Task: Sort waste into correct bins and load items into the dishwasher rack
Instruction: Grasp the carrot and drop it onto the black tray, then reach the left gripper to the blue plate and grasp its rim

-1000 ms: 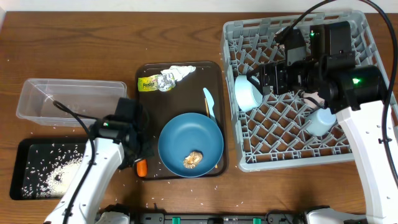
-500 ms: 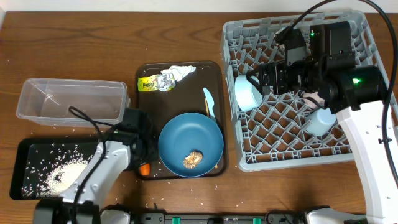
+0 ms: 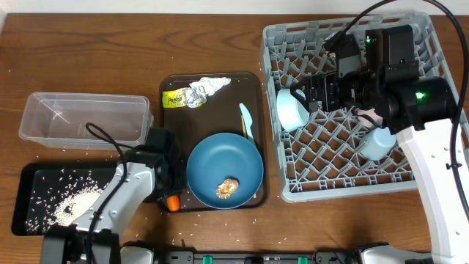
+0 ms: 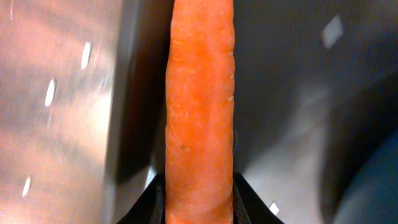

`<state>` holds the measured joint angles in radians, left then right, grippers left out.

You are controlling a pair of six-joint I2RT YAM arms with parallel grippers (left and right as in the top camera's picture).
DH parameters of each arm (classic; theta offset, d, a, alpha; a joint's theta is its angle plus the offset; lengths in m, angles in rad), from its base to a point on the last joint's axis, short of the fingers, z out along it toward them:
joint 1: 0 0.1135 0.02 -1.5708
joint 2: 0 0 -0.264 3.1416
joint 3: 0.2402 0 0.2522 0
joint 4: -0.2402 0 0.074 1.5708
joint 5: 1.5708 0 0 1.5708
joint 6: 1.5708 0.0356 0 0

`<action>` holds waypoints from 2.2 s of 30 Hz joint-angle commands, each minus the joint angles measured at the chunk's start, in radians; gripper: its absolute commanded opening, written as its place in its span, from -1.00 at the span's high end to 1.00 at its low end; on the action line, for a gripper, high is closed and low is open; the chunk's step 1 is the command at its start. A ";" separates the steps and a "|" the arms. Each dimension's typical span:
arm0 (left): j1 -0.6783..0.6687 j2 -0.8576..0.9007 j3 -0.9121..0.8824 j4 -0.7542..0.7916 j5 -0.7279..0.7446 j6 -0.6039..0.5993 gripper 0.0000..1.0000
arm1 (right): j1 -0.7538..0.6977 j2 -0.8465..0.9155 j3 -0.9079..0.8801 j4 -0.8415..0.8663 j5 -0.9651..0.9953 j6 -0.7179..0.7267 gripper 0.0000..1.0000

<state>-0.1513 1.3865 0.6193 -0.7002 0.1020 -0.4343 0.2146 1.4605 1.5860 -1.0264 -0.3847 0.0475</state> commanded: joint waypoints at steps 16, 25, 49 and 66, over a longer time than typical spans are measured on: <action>0.290 -0.407 0.074 -0.279 -0.148 -0.338 0.87 | 0.007 -0.019 -0.001 0.002 0.015 -0.011 -0.84; 0.633 -0.362 0.072 -0.206 -0.203 -0.339 0.87 | 0.007 -0.019 -0.001 -0.002 0.015 -0.011 -0.85; 0.750 -0.239 0.161 -0.038 0.031 -0.094 -0.65 | 0.006 -0.019 -0.001 0.003 0.015 -0.012 -0.92; 0.105 -0.208 0.370 -0.136 0.287 0.348 -0.58 | -0.049 -0.019 0.000 0.055 0.219 0.221 -0.99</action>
<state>0.0479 1.1564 0.9764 -0.8219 0.4694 -0.1318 0.1967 1.4593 1.5860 -0.9741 -0.2436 0.1738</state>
